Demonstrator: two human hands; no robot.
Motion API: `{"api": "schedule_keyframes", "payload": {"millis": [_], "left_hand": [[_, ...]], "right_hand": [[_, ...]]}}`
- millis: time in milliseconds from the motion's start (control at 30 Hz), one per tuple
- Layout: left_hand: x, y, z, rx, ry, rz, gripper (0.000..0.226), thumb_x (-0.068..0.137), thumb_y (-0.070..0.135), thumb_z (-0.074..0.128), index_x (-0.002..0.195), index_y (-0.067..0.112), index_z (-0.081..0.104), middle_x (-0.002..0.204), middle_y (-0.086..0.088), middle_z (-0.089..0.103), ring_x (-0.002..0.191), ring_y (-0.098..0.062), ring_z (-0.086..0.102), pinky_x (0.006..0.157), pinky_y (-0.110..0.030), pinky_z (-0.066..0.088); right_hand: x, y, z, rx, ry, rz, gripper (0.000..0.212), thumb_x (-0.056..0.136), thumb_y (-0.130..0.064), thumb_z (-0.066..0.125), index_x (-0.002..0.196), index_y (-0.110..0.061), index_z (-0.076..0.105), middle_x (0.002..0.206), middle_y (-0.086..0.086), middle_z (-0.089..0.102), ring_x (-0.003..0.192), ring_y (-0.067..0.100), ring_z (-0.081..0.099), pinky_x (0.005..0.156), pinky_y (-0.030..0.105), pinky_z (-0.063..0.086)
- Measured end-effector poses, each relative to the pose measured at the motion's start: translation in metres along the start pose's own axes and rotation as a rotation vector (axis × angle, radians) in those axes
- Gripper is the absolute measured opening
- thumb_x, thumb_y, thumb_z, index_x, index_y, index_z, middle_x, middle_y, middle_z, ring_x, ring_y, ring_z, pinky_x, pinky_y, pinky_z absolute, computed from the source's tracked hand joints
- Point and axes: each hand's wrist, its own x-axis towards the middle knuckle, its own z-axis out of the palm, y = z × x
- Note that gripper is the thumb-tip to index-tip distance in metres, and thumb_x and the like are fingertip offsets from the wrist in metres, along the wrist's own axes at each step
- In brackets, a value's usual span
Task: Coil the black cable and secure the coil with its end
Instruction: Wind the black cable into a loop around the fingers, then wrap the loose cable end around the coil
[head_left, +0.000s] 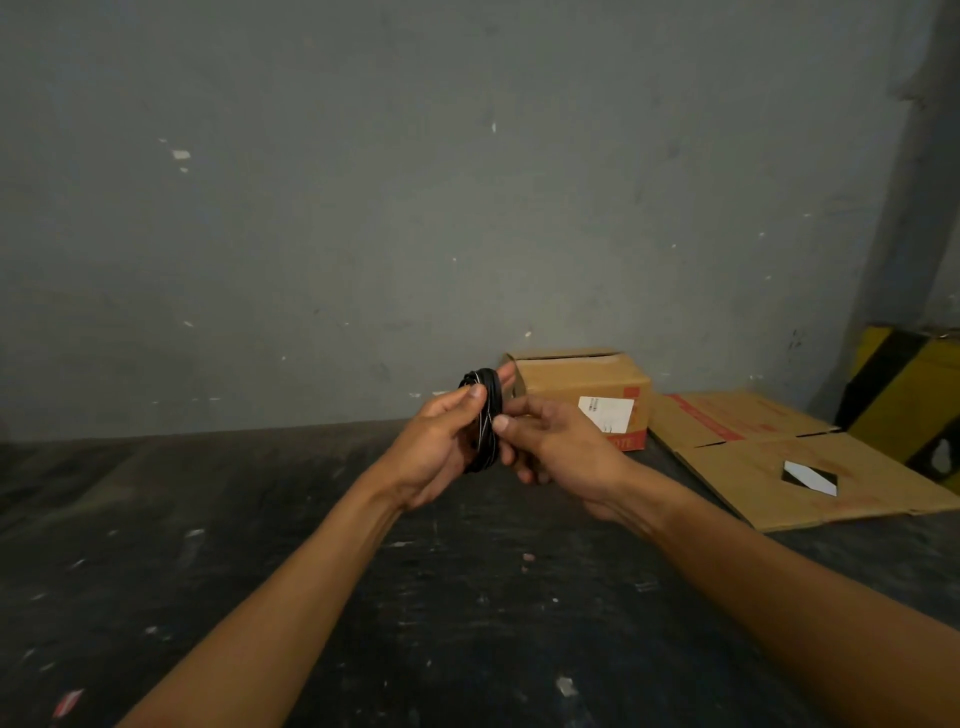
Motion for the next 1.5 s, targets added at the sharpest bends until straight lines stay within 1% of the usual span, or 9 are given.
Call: {"api": "schedule_keyframes", "payload": {"millis": [200, 300, 400, 600, 733, 900, 1033, 1300, 1500], "left_hand": [[0.001, -0.006, 0.007, 0.004, 0.001, 0.010, 0.038, 0.096, 0.031, 0.043, 0.131, 0.030, 0.055, 0.108, 0.014, 0.069, 0.068, -0.011, 0.059, 0.069, -0.027, 0.053], [0.004, -0.010, 0.009, 0.022, 0.019, 0.015, 0.039, 0.097, 0.032, 0.040, 0.134, 0.031, 0.050, 0.121, 0.014, 0.067, 0.093, -0.007, 0.065, 0.089, -0.028, 0.051], [0.005, -0.012, 0.010, 0.002, 0.049, 0.001, 0.043, 0.093, 0.034, 0.044, 0.136, 0.031, 0.049, 0.146, -0.011, 0.046, 0.130, -0.024, 0.047, 0.113, -0.044, 0.032], [0.009, -0.014, 0.015, -0.047, 0.058, -0.022, 0.049, 0.092, 0.035, 0.046, 0.141, 0.030, 0.043, 0.158, -0.020, 0.020, 0.145, -0.033, 0.020, 0.118, -0.048, 0.018], [0.010, -0.016, 0.012, -0.079, 0.087, -0.078, 0.044, 0.094, 0.032, 0.046, 0.137, 0.029, 0.049, 0.144, -0.011, 0.043, 0.132, -0.023, 0.044, 0.114, -0.042, 0.029], [0.010, -0.014, 0.012, -0.099, 0.140, -0.235, 0.026, 0.098, 0.018, 0.046, 0.111, 0.006, 0.065, 0.091, -0.009, 0.076, 0.088, -0.018, 0.069, 0.081, -0.030, 0.053], [0.007, -0.005, 0.012, -0.084, 0.171, -0.303, 0.022, 0.098, 0.010, 0.049, 0.109, 0.003, 0.067, 0.101, -0.011, 0.075, 0.100, -0.019, 0.070, 0.081, -0.027, 0.058], [-0.019, -0.029, 0.018, 1.086, 0.249, 0.210, 0.035, 0.089, 0.029, 0.064, 0.120, 0.038, 0.049, 0.128, 0.010, 0.060, 0.120, -0.005, 0.053, 0.100, -0.029, 0.042], [-0.030, -0.064, 0.014, 1.375, 0.214, 0.271, 0.038, 0.087, 0.045, 0.058, 0.118, 0.028, 0.044, 0.122, 0.003, 0.051, 0.111, -0.015, 0.045, 0.090, -0.024, 0.035]], "right_hand": [[0.001, 0.002, 0.000, 0.021, 0.005, 0.007, 0.016, 0.098, -0.023, 0.053, 0.096, -0.020, 0.068, 0.059, -0.006, 0.060, 0.048, 0.006, 0.053, 0.042, 0.015, 0.038], [0.000, 0.004, 0.000, -0.052, 0.013, 0.000, 0.019, 0.099, -0.026, 0.050, 0.098, -0.023, 0.068, 0.055, -0.010, 0.051, 0.046, 0.004, 0.046, 0.042, 0.015, 0.036], [-0.001, 0.002, -0.001, -0.013, -0.031, 0.050, 0.019, 0.100, -0.027, 0.047, 0.100, -0.024, 0.065, 0.055, -0.010, 0.044, 0.045, 0.004, 0.040, 0.041, 0.017, 0.033], [-0.002, -0.008, 0.000, 0.040, -0.034, 0.177, 0.021, 0.102, -0.026, 0.043, 0.108, -0.015, 0.060, 0.059, -0.007, 0.039, 0.046, 0.004, 0.038, 0.042, 0.018, 0.027], [-0.002, -0.009, 0.000, 0.050, -0.014, 0.254, 0.022, 0.103, -0.027, 0.040, 0.105, -0.016, 0.059, 0.059, -0.005, 0.038, 0.049, 0.006, 0.038, 0.044, 0.019, 0.026], [-0.004, 0.003, -0.004, 0.093, 0.027, 0.341, 0.025, 0.103, -0.027, 0.039, 0.089, -0.017, 0.057, 0.056, -0.005, 0.041, 0.052, 0.009, 0.042, 0.045, 0.020, 0.030], [-0.005, 0.009, -0.012, 0.199, 0.125, 0.372, 0.025, 0.102, -0.025, 0.039, 0.086, -0.017, 0.057, 0.051, -0.006, 0.043, 0.052, 0.010, 0.043, 0.041, 0.021, 0.029], [-0.010, 0.017, -0.030, 0.461, 0.245, 0.419, 0.021, 0.102, -0.022, 0.039, 0.087, -0.019, 0.053, 0.054, -0.006, 0.038, 0.044, 0.007, 0.033, 0.040, 0.020, 0.020], [-0.018, 0.030, -0.023, 0.556, 0.163, 0.438, 0.020, 0.101, -0.019, 0.040, 0.084, -0.017, 0.051, 0.052, -0.007, 0.037, 0.038, 0.005, 0.026, 0.033, 0.017, 0.018]]}}
